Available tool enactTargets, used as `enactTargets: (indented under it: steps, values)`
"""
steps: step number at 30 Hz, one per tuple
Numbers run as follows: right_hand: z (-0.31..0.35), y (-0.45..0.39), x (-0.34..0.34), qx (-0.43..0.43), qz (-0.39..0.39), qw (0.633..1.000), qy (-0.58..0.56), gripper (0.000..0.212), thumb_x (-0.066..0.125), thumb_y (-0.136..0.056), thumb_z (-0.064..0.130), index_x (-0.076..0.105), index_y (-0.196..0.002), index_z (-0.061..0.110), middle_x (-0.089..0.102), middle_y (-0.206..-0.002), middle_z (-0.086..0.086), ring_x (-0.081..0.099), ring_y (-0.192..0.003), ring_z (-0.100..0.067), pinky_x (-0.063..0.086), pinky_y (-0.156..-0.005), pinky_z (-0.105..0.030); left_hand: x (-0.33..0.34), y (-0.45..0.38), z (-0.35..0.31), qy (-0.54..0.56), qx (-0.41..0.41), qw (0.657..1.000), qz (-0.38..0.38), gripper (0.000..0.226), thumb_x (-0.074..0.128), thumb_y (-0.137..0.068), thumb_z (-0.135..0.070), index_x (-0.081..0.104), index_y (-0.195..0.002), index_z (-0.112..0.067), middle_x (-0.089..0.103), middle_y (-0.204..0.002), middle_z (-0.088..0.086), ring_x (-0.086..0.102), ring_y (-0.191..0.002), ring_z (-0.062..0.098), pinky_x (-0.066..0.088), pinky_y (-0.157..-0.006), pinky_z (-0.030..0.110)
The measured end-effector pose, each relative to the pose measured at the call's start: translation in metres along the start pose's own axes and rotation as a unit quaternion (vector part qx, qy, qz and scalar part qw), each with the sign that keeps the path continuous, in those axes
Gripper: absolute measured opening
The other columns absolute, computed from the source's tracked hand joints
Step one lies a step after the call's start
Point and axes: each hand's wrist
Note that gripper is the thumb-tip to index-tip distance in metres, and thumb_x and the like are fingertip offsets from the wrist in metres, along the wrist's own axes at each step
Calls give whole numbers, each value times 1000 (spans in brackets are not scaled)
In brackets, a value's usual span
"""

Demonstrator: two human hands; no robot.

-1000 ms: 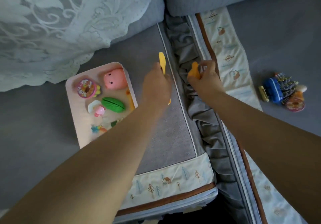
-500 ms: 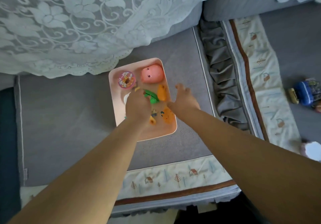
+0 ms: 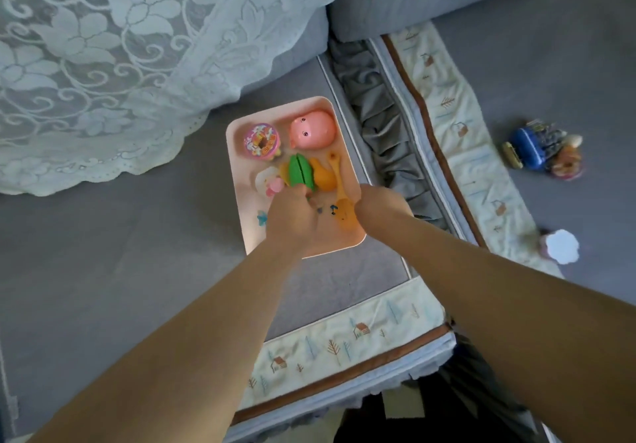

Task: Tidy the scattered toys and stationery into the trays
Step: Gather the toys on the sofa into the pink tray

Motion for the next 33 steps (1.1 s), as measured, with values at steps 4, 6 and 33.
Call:
enactTargets:
  steps: [4,6,33]
  values:
    - [-50,5,-22,38,-3,999,-30,30,38,-98,11,54,-123,10,58,-125,-12,57,-114,-32,45,-83,-37,14,2,-43,-10,26,998,52,22,44,-96,-17,62,-106,-8,62,-107,15,55,-99,32,40,-76,32]
    - [-77,9,-30,56,2,998,-15,32,39,-98,5,49,-129,7,54,-131,-11,55,-119,-31,47,-93,-38,25,3,-68,-17,51,996,69,21,46,-95,-17,62,-107,-9,62,-108,15,56,-101,33,41,-77,32]
    - [-305,-9,-63,150,-256,891,-343,30,50,-94,21,48,-124,15,47,-129,-12,56,-98,-34,36,-71,-32,138,-22,-297,-98,298,949,-30,28,59,-91,-18,55,-119,-15,52,-120,8,56,-102,23,45,-83,31]
Point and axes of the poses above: each hand's wrist, its own y-axis away from the middle knuckle, its own x-axis out of the palm, z = x × y
